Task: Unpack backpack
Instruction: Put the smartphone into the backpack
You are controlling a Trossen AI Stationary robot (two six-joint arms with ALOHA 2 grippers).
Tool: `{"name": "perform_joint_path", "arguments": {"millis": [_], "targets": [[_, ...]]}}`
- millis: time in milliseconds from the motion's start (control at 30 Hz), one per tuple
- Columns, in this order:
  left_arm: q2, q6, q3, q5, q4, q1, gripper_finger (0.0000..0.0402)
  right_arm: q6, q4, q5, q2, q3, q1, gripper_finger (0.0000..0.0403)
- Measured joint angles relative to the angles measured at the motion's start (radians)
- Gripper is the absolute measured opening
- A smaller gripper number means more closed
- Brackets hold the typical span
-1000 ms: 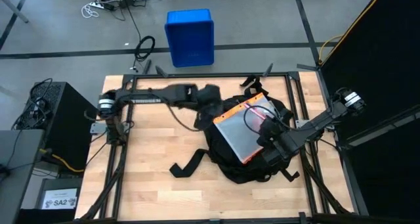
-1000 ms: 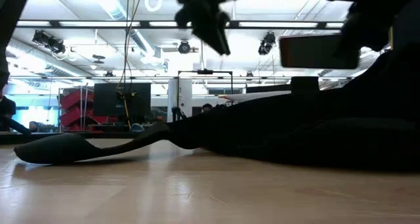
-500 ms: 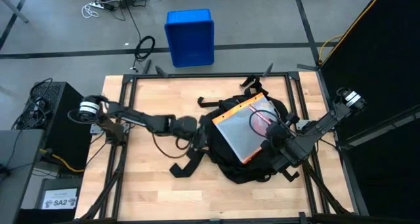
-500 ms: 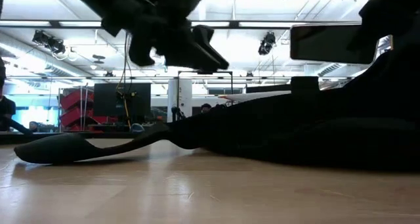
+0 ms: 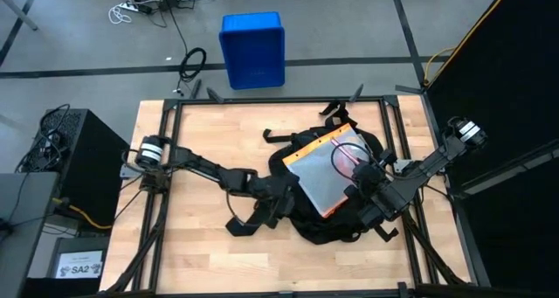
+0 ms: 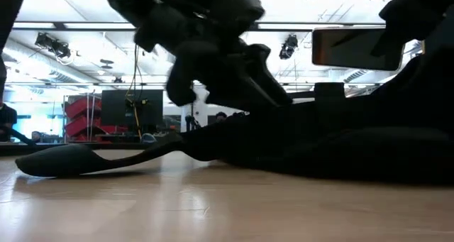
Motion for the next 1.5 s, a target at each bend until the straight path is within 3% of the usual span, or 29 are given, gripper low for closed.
{"name": "perform_joint_path", "arguments": {"millis": [200,367,500,633,733,1033,1267,1400,1500], "targets": [[0.097,-0.002,0.087,-0.129,-0.038,0.008,0.0261,-0.029,0.042,-0.02,0.0,0.0,0.002,0.0004],[0.132,-0.003,0.12,-0.158,-0.074,0.019,0.0258,-0.088,0.109,-0.036,0.0,0.0,0.002,0.0004],[0.137,0.004,0.119,-0.29,-0.094,0.02,0.0186,-0.124,0.144,-0.036,0.0,0.0,0.002,0.0004],[0.137,0.006,0.118,-0.379,-0.118,0.029,0.0042,-0.132,0.149,-0.038,0.0,0.0,0.002,0.0004],[0.131,0.007,0.118,-0.447,-0.185,0.035,0.0008,-0.15,0.157,-0.068,0.0,0.0,0.002,0.0004],[-0.031,-0.169,0.106,-0.685,-0.715,0.006,0.0,-0.394,0.395,-0.219,0.0,0.0,0.002,0.0004],[-0.252,-0.238,-0.001,-0.73,-0.698,-0.082,0.0,-0.753,0.76,-0.2,0.001,-0.04,-0.115,0.0004],[-0.382,-0.324,-0.08,-0.806,-0.748,-0.148,0.0,-0.993,0.937,-0.316,0.001,-0.077,-0.219,0.0004],[-0.485,-0.451,-0.151,-0.859,-0.831,-0.188,0.0,-1.104,0.948,-0.397,0.001,-0.087,-0.286,0.0004]]}}
